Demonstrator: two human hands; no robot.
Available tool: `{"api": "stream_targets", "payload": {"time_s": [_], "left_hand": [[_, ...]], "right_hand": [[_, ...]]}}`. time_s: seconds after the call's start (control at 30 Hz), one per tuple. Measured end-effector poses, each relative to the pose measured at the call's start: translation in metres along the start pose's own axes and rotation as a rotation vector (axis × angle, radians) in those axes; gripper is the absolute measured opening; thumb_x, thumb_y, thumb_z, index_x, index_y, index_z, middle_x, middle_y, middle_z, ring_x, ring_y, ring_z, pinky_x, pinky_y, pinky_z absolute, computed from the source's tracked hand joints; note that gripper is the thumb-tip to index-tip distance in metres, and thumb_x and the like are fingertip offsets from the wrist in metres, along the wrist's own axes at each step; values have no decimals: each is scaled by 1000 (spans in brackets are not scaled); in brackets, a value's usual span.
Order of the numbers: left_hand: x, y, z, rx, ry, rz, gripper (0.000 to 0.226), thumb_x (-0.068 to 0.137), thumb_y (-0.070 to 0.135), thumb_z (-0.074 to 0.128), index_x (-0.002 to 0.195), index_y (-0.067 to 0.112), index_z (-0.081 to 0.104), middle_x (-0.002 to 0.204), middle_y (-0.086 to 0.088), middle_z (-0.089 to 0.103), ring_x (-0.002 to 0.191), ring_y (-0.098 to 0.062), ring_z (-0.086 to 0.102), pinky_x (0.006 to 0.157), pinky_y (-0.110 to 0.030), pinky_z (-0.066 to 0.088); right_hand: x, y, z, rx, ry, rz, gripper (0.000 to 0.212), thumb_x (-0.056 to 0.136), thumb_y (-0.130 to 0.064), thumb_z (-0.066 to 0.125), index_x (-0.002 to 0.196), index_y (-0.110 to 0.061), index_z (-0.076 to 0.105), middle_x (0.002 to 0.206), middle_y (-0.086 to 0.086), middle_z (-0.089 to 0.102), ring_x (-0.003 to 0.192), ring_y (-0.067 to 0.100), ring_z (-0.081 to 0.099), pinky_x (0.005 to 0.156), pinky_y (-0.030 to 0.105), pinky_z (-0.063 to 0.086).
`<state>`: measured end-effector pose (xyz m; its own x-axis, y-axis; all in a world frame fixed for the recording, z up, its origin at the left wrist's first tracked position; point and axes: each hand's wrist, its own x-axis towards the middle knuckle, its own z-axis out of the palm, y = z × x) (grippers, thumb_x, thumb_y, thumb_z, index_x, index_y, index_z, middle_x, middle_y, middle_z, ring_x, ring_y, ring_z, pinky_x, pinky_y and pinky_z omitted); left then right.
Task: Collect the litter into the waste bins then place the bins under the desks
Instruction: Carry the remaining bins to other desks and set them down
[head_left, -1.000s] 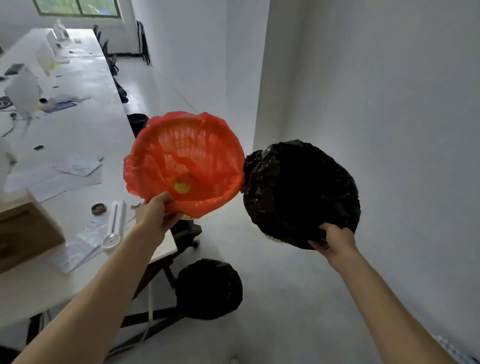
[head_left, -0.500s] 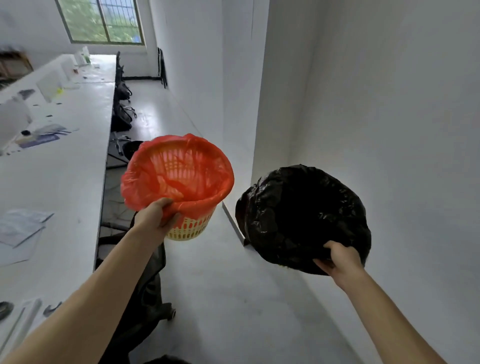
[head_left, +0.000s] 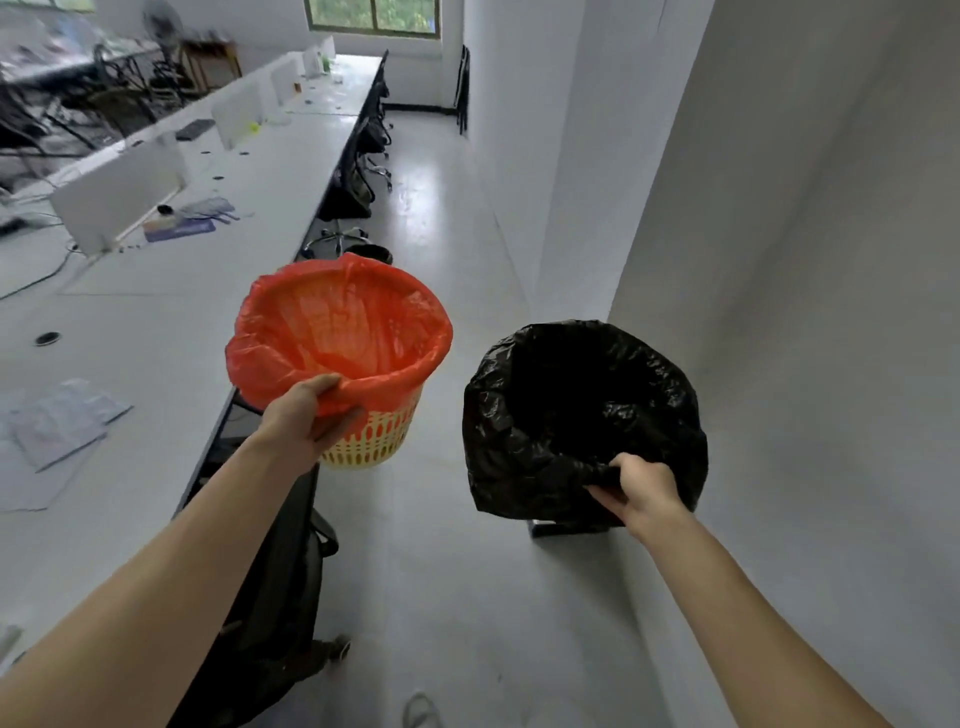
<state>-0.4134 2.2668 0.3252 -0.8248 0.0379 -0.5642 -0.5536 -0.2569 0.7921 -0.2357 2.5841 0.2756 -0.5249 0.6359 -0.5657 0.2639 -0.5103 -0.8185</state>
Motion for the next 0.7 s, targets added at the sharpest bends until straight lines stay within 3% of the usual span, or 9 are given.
{"api": "stream_targets", "payload": {"time_s": [0.13, 0.3, 0.4, 0.5, 0.6, 0.7], "left_hand": [[81, 45, 9, 67, 101, 28, 53, 84, 22, 74, 129, 7, 52, 120, -17, 62, 104, -30, 66, 46, -29, 57], [189, 109, 26, 151, 114, 27, 38, 84, 19, 73, 117, 8, 56, 118, -17, 65, 106, -31, 67, 61, -34, 58], [256, 159, 45, 161, 118, 31, 47, 85, 19, 72, 126, 11, 51, 117, -15, 63, 105, -31, 67, 57, -34, 59], [309, 191, 72, 189, 95, 16, 45, 87, 18, 70, 127, 11, 49, 118, -15, 62, 105, -32, 66, 56, -34, 62], [366, 216, 103, 210, 104, 0, 39, 89, 17, 68, 123, 10, 49, 113, -16, 62, 103, -31, 66, 51, -31, 61], [433, 244, 137, 245, 116, -6, 35, 90, 18, 67, 119, 11, 49, 108, -14, 62, 98, -30, 66, 60, -33, 63]], "right_hand": [[64, -31, 91, -21, -65, 26, 27, 91, 6, 51, 117, 6, 57, 117, 23, 56, 104, 36, 61, 53, 36, 60], [143, -80, 198, -9, -94, 48, 18, 91, 8, 47, 106, 7, 56, 110, 23, 55, 91, 33, 61, 57, 38, 59], [197, -117, 263, 16, -88, 64, 12, 90, 9, 47, 97, 5, 55, 103, 20, 54, 87, 32, 60, 55, 38, 60], [244, -148, 312, 61, -86, 63, 11, 90, 9, 47, 96, 5, 56, 101, 20, 55, 88, 33, 60, 63, 40, 58], [302, -174, 359, 95, -70, 73, 11, 91, 8, 47, 96, 4, 55, 102, 21, 55, 88, 34, 61, 59, 39, 59], [368, -200, 411, 112, -83, 82, 10, 91, 8, 47, 95, 3, 54, 103, 21, 55, 92, 36, 61, 57, 39, 60]]}}
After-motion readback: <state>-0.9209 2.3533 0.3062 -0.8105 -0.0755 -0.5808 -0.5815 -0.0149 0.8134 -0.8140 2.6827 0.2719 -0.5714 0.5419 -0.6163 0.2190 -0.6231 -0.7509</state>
